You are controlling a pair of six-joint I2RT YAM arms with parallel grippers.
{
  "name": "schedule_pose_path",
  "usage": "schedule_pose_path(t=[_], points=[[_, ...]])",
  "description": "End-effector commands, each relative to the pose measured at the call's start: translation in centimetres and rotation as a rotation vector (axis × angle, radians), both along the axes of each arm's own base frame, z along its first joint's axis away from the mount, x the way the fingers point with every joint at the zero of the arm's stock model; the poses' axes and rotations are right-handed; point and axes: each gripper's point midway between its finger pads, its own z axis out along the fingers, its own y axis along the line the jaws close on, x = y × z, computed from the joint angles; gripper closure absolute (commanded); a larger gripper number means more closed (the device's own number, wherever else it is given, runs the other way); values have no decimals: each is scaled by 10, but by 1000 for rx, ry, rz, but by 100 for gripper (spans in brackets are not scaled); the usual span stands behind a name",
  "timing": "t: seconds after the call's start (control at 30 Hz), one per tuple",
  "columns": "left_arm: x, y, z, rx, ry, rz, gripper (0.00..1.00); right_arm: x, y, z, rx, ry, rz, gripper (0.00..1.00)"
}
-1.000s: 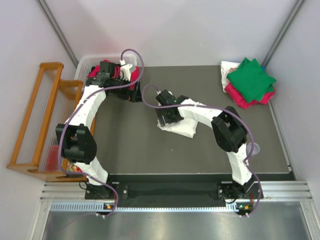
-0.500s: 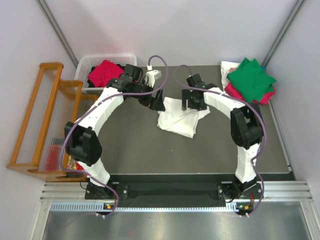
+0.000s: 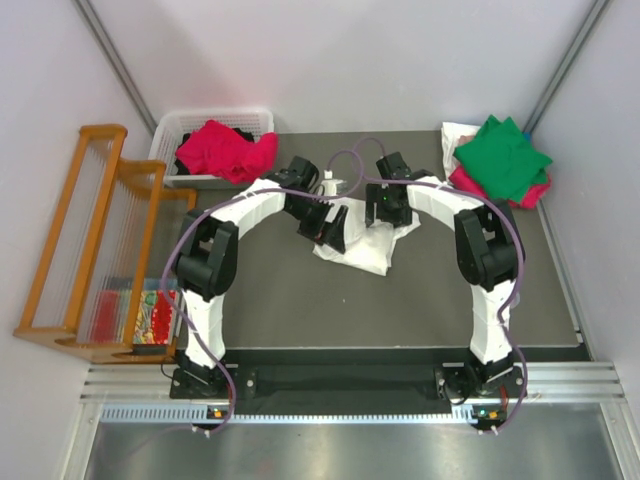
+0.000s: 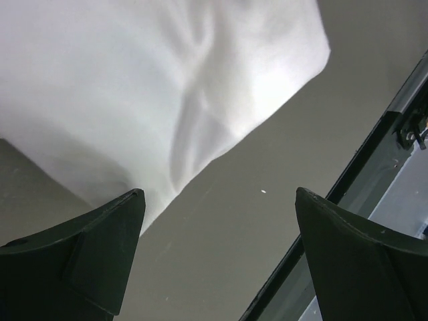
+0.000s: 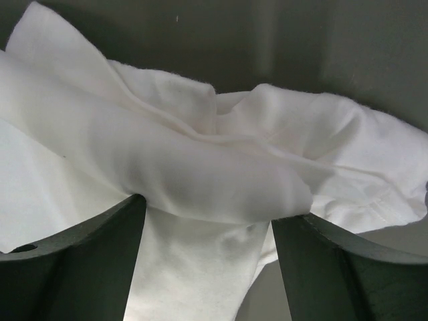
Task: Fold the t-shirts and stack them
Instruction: Fold the tshirt, then neatly place the folded tshirt to the corner
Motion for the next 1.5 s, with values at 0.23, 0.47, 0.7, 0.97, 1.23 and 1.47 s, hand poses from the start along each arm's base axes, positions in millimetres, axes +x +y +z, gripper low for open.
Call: schedule_pose_path(t=[0.23,0.47,0.7,0.97,1.23,1.47], points=[[3,1,-33,70,-8,-37,1,0,-12,0,-42,-27,-3,26],[3,32,-79,218,2,-43,1,0,-25,6,-80,-41,-16,26],[35,48,-49,186,-48,31,1,12,-38,64,-75,-139,-44,23],[64,62,64,33,-196,112,1,20,-69,95,-87,-207,-114,0],[56,102,103,7,-273,184,1,25,-83,41,-25,-119,-146,0],[42,112,94,8,-247,199,1,23,-58,15,161,-36,-79,0]])
